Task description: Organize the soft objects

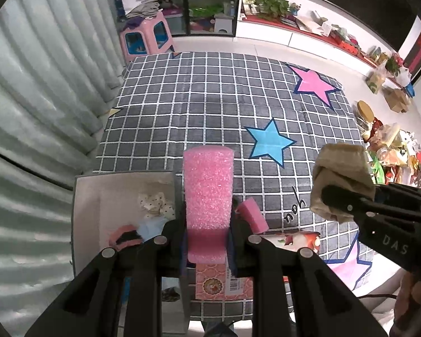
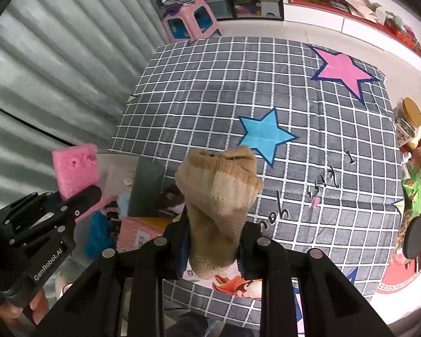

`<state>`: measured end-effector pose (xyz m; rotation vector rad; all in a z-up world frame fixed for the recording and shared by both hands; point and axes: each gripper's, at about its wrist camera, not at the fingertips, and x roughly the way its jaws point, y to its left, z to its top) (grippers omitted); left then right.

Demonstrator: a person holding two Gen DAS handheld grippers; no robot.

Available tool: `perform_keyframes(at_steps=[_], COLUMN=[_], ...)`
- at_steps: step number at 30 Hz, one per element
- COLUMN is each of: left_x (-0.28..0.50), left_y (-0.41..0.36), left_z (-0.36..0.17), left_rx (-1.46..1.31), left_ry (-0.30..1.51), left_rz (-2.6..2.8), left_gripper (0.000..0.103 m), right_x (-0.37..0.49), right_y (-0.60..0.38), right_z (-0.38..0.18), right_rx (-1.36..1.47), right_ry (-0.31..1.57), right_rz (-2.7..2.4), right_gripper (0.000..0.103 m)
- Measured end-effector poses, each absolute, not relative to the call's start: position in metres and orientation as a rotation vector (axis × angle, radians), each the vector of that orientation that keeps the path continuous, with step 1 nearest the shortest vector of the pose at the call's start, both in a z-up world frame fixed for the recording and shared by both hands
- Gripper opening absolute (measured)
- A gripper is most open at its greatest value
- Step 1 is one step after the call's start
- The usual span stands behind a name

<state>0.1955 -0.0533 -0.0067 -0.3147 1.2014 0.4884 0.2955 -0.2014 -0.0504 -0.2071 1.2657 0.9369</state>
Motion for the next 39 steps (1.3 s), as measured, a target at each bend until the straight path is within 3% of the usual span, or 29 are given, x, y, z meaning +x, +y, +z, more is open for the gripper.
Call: perform_keyframes(at_steps=[39], left_x=[0.055], left_y=[-0.035], left_z=[-0.031], left_rx=[-0.451], left_ry=[1.231], left_rz=[0.634], left_gripper=[0.024], right_x=[0.17], right_y=[-0.125], right_z=[-0.046], right_rx=[-0.387], right_ry=[1.265], right_rz=[1.152], right_gripper=[0.028])
